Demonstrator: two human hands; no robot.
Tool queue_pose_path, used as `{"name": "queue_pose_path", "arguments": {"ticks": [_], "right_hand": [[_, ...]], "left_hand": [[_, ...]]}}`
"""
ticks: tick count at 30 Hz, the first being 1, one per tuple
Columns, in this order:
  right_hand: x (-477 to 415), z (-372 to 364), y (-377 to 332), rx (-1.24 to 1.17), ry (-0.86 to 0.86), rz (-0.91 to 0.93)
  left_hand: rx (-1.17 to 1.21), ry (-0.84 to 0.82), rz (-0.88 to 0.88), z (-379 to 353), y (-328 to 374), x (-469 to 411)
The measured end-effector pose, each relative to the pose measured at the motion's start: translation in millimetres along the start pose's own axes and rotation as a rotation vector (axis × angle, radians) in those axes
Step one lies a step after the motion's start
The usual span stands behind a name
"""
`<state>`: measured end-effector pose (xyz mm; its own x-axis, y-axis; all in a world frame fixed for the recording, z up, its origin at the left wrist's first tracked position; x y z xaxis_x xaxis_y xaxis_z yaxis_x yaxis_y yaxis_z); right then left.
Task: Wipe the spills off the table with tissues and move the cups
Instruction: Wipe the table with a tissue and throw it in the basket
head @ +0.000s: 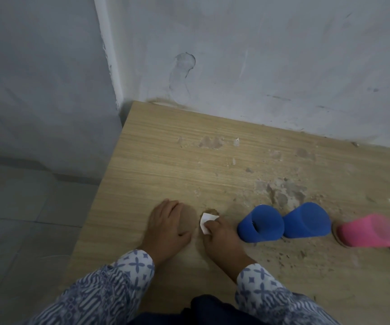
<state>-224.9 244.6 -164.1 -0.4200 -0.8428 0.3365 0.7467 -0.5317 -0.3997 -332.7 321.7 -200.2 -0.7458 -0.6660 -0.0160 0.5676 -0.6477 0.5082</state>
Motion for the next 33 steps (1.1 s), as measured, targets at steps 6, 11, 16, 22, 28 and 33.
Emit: {"name": "queue_pose_path", "arguments": {"ticks": [6, 11, 16, 22, 28, 33], "right_hand": [[-7.4, -15.1, 7.6, 0.074, -0.082, -0.02], [-21.2, -16.9, 9.2, -0.015, -0.054, -0.058], [-39.0, -17.8, 8.3, 0.058, -0.049, -0.064], [-29.6, -45.7, 17.2, 0.15, -0.248, -0.173], [-42.3, -16.1, -4.5, -0.008, -0.054, -0.015], [-31.2, -13.7, -3.4, 0.035, -0.006, -0.002]], "left_hand": [[-0.055, -0.018, 0.004, -0.7, -6.3, 3.1], [-0.173, 0.008, -0.028, -0.3, -2.3, 5.9], [-0.222, 0.029, -0.054, 0.5, 3.3, 4.8], [-0.212, 0.044, -0.048, 0.3, 2.8, 3.7], [-0.208, 0.05, -0.047, 2.2, 3.7, 3.3], [-0.211, 0.044, -0.035, 1.1, 3.4, 3.7]]}}
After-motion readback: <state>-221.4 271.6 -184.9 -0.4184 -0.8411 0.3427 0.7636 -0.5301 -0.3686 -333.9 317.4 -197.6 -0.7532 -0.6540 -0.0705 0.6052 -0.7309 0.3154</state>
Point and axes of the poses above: each hand's wrist, its own x-axis away from the middle knuckle, its own z-axis out of the back of the hand, y = z × x, the point moved 9 cm from there along -x, towards the middle knuckle, and after that the axes turned 7 degrees about -z, right-handed, at the moved point
